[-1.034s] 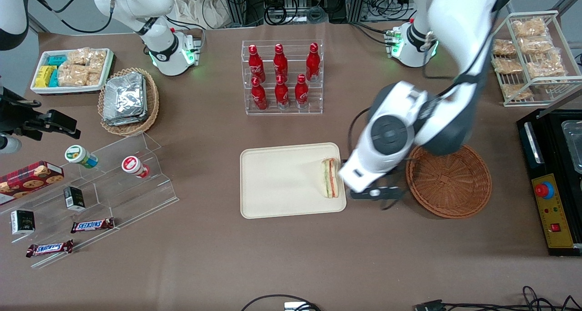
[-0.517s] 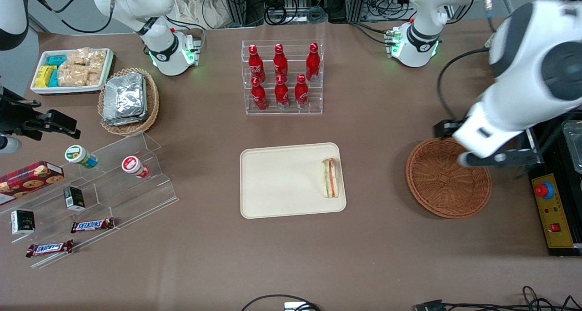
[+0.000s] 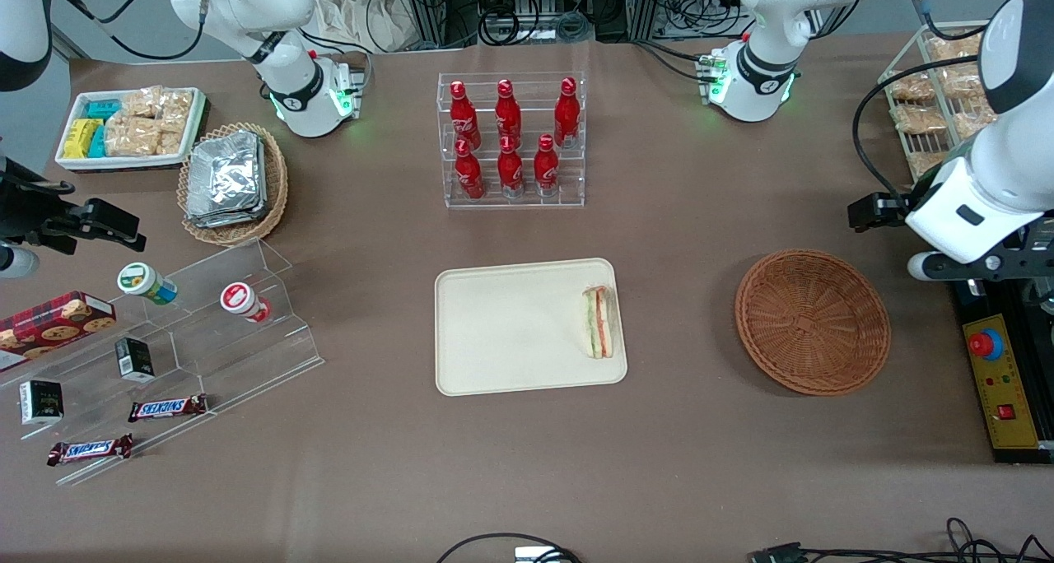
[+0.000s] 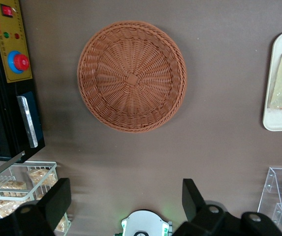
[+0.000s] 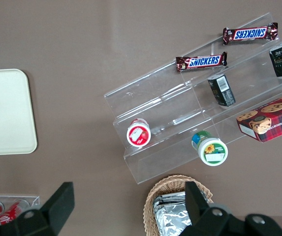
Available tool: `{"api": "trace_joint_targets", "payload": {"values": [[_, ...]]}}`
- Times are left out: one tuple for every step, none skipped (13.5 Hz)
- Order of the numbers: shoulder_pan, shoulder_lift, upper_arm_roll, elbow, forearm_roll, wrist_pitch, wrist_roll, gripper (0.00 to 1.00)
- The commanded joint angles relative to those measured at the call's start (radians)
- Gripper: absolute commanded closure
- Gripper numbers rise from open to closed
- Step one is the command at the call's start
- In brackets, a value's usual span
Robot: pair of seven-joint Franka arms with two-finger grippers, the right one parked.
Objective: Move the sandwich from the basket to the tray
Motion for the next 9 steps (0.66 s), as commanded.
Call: {"api": "trace_joint_targets", "payload": {"values": [[0.025,-0.035,-0.007,-0.044,-0.023,-0.001,0.021,0.0],[0.03,-0.035,-0.007,-0.045,-0.041,0.002,0.023,0.0],[0.033,-0.038,-0.005,-0.047,-0.046,-0.001,0.023,0.0],[0.045,-0.044,-0.005,-0.056,-0.048,-0.001,0.027,0.0],[0.068,-0.057,-0.008,-0.082,-0.055,0.011,0.027,0.0],[0.075,-0.077,-0.008,-0.108,-0.075,0.027,0.029,0.0],[0.078,-0.102,-0.007,-0.145,-0.083,0.046,0.033,0.0],[0.078,-0.137,-0.004,-0.191,-0.085,0.079,0.035,0.0],[0.072,-0.177,0.008,-0.244,-0.085,0.12,0.035,0.0]]}}
